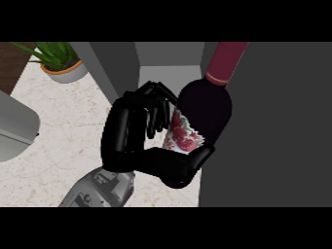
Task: Pick up the wine, place it into the cabinet and close the cabinet
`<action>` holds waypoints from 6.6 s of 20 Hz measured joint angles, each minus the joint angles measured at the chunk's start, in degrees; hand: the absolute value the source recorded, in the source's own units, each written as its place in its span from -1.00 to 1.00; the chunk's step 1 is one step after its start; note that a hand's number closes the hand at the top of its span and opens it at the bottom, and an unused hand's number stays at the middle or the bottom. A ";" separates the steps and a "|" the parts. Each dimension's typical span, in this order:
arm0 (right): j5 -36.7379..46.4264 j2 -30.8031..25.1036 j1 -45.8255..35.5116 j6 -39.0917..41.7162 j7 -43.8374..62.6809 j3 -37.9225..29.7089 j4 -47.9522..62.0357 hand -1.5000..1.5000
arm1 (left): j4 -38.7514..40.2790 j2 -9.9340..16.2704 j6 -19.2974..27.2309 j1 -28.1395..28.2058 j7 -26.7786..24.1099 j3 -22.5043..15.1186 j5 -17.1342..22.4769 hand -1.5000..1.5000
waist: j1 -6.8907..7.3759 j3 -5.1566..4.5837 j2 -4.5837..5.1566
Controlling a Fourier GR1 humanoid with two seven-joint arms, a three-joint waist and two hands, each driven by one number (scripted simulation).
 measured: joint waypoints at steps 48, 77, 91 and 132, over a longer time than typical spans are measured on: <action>-1.55 -0.62 -2.01 0.00 1.32 -1.75 0.32 -1.00 | 37.05 0.09 5.39 -8.84 -30.92 4.14 14.33 1.00 | -0.04 -0.04 0.08; -2.19 0.93 -0.33 1.13 -1.46 -0.14 1.27 -1.00 | 70.91 0.32 -0.50 -30.33 -42.17 18.22 17.69 1.00 | -1.15 -0.05 0.50; -2.54 0.74 0.39 2.08 -2.38 0.02 1.30 -1.00 | 81.04 -0.08 -4.00 -36.58 -45.36 24.63 22.62 1.00 | -2.09 0.11 0.56; -2.41 0.77 -2.10 0.93 -2.09 2.06 1.81 -1.00 | 92.24 -0.07 -2.84 -38.07 -54.43 28.62 20.31 -1.00 | -3.58 0.12 1.29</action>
